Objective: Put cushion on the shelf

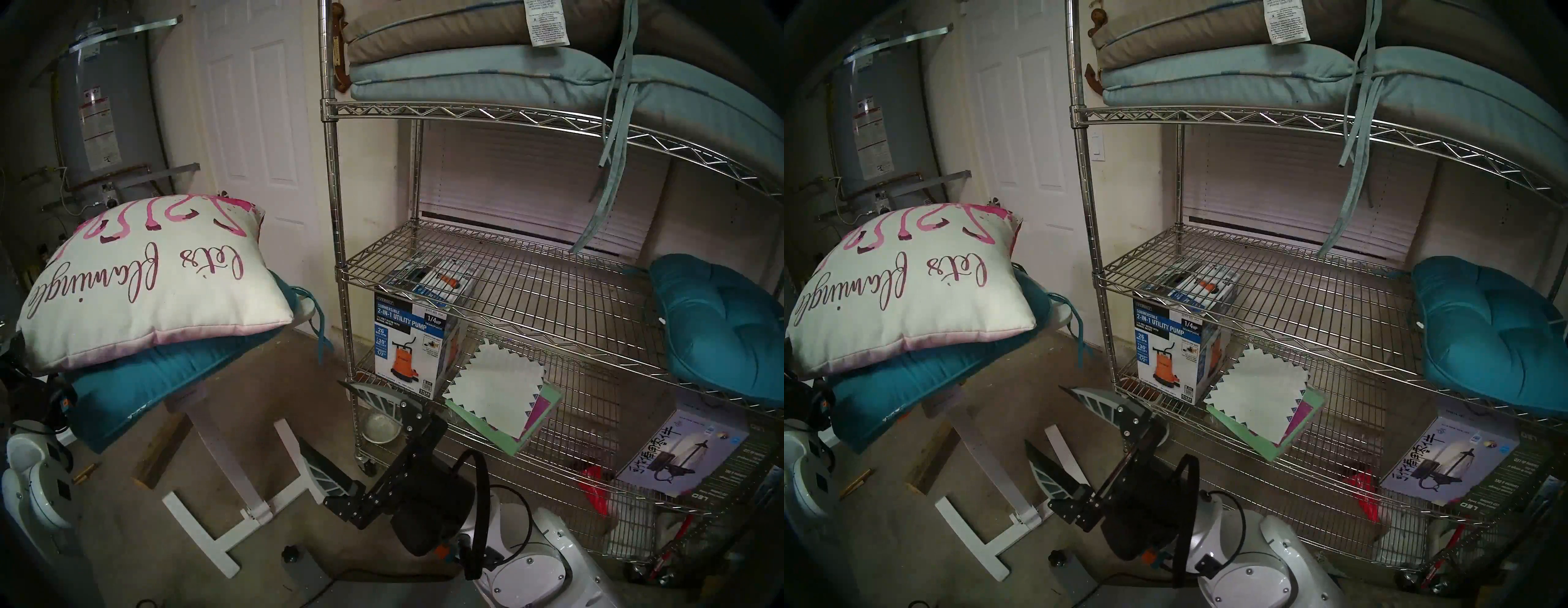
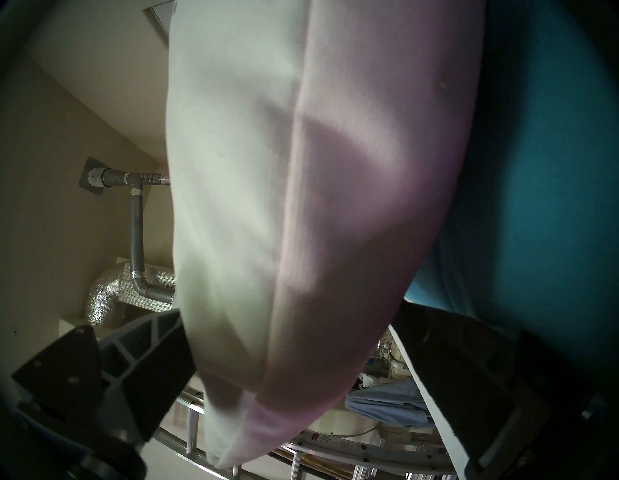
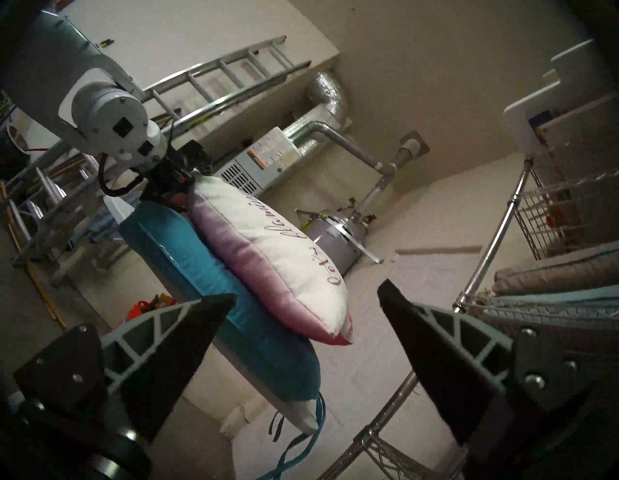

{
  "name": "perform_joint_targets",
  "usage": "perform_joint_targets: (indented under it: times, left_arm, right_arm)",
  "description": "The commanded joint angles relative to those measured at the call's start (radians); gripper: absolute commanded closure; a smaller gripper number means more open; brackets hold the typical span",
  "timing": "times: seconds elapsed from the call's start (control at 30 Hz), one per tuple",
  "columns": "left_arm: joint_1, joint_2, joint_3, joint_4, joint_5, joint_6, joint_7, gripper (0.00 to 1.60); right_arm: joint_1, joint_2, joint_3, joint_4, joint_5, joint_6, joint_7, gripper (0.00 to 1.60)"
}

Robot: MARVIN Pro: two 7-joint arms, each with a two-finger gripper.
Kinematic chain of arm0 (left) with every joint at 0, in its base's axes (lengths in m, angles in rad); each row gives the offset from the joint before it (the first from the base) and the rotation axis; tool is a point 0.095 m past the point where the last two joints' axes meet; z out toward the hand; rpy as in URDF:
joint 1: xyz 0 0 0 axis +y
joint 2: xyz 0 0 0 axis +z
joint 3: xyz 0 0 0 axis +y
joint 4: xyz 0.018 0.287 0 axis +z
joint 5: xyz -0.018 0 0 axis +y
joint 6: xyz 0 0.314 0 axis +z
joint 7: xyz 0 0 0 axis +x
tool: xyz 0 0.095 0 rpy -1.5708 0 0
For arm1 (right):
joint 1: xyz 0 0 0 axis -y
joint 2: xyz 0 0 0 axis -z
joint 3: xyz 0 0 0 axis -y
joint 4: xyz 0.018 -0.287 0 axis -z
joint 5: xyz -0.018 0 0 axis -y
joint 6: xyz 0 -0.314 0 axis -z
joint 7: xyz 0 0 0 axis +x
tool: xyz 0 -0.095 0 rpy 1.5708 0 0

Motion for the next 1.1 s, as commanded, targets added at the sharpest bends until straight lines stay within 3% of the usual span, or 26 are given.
perform_joint_targets:
  times: [0.0, 0.6, 1.07]
  left_arm:
    - [-0.003, 0.005, 0.001, -0.013, 0.001, -0.004, 0.002, 0.0]
    - [-0.012, 0.002, 0.001, -0.009, 0.007, -0.006, 0.002, 0.0]
    - [-0.019, 0.0, 0.001, -0.007, 0.012, -0.008, 0.002, 0.0]
  right_arm:
    - [0.105, 0.003, -0.057, -0.013, -0.025, 0.01, -0.004, 0.0]
    - [0.295, -0.031, -0.178, 0.056, -0.101, 0.073, -0.012, 0.0]
    - [0.454, -0.089, -0.281, 0.166, -0.146, 0.141, -0.038, 0.0]
